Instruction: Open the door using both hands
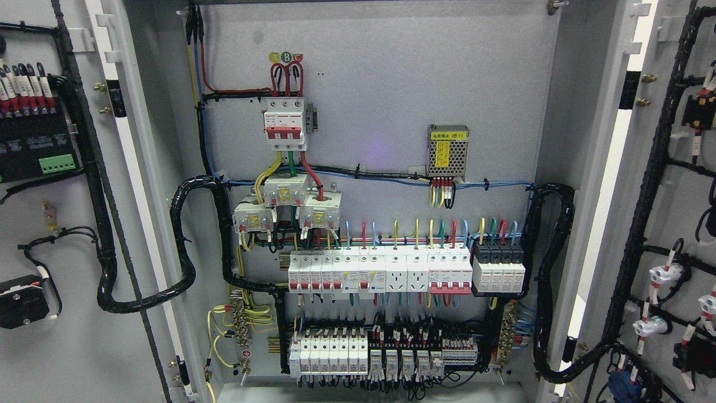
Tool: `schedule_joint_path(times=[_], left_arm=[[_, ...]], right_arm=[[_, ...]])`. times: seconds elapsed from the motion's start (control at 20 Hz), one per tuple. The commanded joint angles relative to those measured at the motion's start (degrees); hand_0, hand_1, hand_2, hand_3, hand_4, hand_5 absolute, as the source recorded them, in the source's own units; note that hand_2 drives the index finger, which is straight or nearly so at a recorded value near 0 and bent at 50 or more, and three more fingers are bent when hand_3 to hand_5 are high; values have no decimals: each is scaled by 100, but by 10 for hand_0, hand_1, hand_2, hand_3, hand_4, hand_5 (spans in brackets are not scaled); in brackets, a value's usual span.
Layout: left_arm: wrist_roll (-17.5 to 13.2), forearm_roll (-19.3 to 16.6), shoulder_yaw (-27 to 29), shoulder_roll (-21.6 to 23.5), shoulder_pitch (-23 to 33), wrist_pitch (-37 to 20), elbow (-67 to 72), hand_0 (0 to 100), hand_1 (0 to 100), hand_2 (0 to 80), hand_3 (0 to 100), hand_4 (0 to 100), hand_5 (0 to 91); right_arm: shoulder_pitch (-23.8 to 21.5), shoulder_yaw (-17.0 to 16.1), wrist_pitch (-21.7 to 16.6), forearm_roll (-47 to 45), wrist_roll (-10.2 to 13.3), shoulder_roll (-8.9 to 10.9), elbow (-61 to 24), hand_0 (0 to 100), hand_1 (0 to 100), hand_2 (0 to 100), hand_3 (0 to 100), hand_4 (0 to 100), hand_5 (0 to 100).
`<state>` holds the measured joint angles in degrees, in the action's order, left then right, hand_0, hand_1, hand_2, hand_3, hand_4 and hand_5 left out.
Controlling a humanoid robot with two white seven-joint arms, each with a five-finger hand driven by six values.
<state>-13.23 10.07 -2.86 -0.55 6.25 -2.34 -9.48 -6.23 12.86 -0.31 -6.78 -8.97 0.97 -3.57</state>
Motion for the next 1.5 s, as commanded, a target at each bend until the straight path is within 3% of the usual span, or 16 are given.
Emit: schedule_joint_path(times=[0.0,0.15,0.6,0.85,1.05,1.45], left_arm=[[-4,-40,-13,-138,8,-47,26,0,0,0,0,0,0],[-66,-14,-4,-138,8,-47,17,0,0,0,0,0,0],[-74,-5,4,-147,-1,-47,17,0,0,0,0,0,0],[-74,4,-4,-147,-1,-47,8,0,0,0,0,0,0],[-74,4,-4,-147,-1,-47,8,0,0,0,0,0,0],[-74,4,-4,-147,-1,-47,8,0,0,0,0,0,0]], right_arm=[[-36,-29,13,54,44,-158,119,380,0,0,0,0,0],[-36,-73,4,46,149,-167,111,380,0,0,0,0,0],[-45,-214,22,54,150,-229,119,380,0,0,0,0,0],[-36,-398,224,63,158,-307,111,380,0,0,0,0,0],[-27,-495,312,133,456,-413,111,379,0,0,0,0,0],[8,-864,285,177,484,-413,58,380,0,0,0,0,0]])
